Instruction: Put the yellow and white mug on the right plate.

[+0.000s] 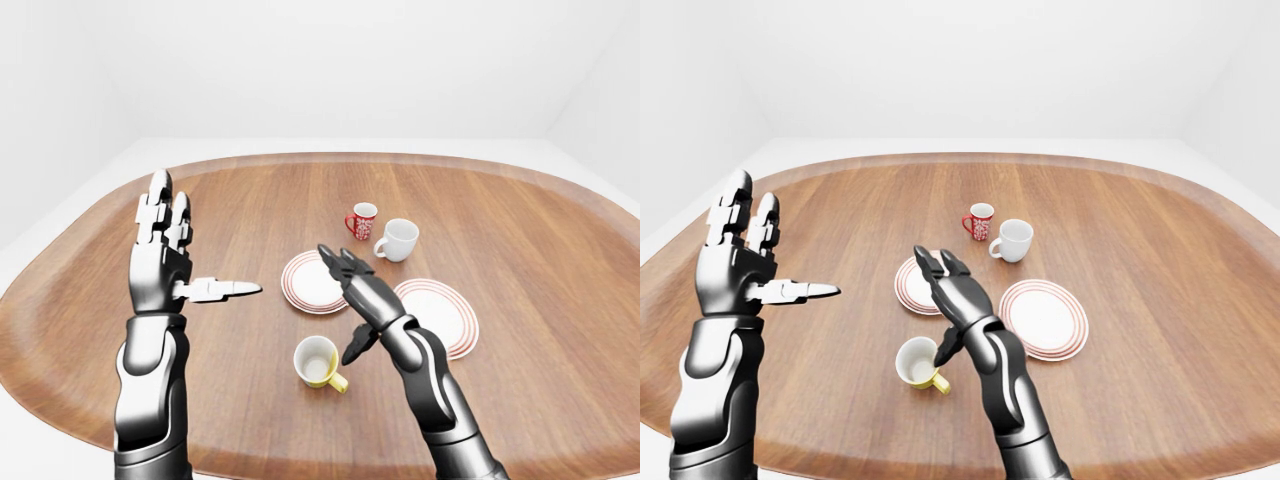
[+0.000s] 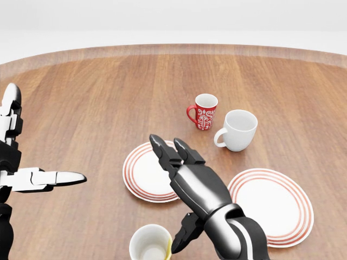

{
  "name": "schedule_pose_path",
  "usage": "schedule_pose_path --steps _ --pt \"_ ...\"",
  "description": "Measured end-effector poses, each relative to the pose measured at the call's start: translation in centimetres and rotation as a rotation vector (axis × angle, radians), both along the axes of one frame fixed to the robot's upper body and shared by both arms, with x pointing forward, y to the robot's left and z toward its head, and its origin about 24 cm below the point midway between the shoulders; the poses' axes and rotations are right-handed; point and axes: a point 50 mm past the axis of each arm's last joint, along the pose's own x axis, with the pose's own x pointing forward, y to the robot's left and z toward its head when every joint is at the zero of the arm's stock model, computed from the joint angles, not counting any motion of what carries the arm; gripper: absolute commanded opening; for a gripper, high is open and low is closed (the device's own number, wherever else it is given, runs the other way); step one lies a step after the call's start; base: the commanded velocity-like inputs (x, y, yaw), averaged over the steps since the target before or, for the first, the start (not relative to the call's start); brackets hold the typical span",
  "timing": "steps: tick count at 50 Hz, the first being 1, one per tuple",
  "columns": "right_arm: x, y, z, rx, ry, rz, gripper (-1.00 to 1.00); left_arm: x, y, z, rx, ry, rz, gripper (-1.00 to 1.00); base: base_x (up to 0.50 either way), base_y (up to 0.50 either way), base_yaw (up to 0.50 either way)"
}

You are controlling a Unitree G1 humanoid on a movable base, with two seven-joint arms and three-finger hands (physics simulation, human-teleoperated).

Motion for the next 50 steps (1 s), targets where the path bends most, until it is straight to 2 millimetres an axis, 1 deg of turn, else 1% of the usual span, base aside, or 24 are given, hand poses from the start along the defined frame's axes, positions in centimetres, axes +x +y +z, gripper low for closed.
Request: schedule_pose_path --steps 21,32,38,50 --pt "-2.9 1.3 -0.8 -0.062 -0.028 0.046 1.0 0.0 0.2 0.1 0.008 -0.001 -0.002 0.98 0.0 0.0 0.0" --pt "-4.0 1.6 -1.3 -0.08 -0.03 0.059 1.0 0.0 0.1 0.1 0.011 -0.002 -0.005 0.98 0.0 0.0 0.0" --pt "-3.9 1.8 -1.9 -0.089 -0.027 0.061 1.0 -0.1 0.1 0.1 0.012 -0.004 -0.007 0.98 0.0 0.0 0.0" --pt "-3.2 2.0 -4.2 -0.117 -0.012 0.061 1.0 -0.2 0.0 0.4 0.015 -0.017 -0.012 0.98 0.0 0.0 0.0"
